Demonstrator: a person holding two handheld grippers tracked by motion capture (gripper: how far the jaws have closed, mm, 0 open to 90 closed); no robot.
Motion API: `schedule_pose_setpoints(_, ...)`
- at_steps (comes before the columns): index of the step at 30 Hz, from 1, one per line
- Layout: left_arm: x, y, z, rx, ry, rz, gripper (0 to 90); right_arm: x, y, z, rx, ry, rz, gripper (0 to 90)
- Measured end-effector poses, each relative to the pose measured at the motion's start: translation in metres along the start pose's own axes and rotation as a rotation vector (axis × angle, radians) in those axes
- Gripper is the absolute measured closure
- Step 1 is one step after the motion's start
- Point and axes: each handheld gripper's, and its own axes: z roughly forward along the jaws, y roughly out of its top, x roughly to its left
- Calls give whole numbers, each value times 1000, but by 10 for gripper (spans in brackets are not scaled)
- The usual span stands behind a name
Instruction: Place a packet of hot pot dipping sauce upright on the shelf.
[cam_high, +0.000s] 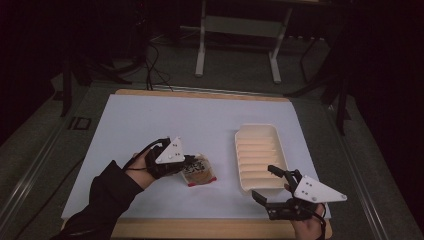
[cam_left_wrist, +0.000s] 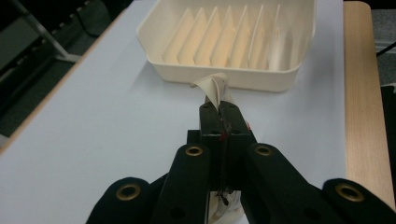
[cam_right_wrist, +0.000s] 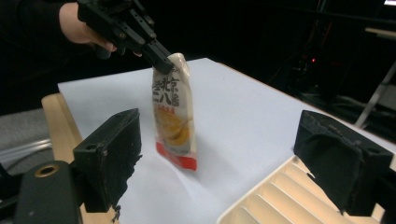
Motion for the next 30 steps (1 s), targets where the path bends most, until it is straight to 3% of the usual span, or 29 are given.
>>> schedule_pose_setpoints(2,0,3,-4,-7,-1,12,900,-3,4,0,-13,34,44,119)
schedule_pose_setpoints(5,-1,7,-9,-25,-9,40,900,-6,13,1,-17,40,86,108)
schedule_pose_setpoints(12,-3,21,-24,-63,-43,99,900,-8,28,11,1,127,50,107)
schedule_pose_setpoints(13,-3,23,-25,-67,-52,104,900,-8,34,18,16,204,49,139)
schedule_pose_setpoints(15,-4,26,-27,-81,-63,117,900,-7,36,21,21,218,40,150)
schedule_pose_setpoints(18,-7,30,-29,-93,-81,137,900,-8,47,37,58,309,19,237)
schedule_pose_setpoints(21,-8,32,-29,-84,-83,144,900,-7,51,45,75,321,6,253)
schedule_pose_setpoints(24,-10,35,-29,-79,-86,150,900,-7,55,64,131,364,-1,312)
schedule_pose_setpoints(27,-12,38,-28,-80,-91,151,900,-7,55,72,149,368,-1,336)
schedule_pose_setpoints(28,-12,40,-28,-79,-93,154,900,-7,56,80,149,379,12,409)
schedule_pose_setpoints(30,-13,41,-28,-74,-97,151,900,-8,56,82,153,387,11,442)
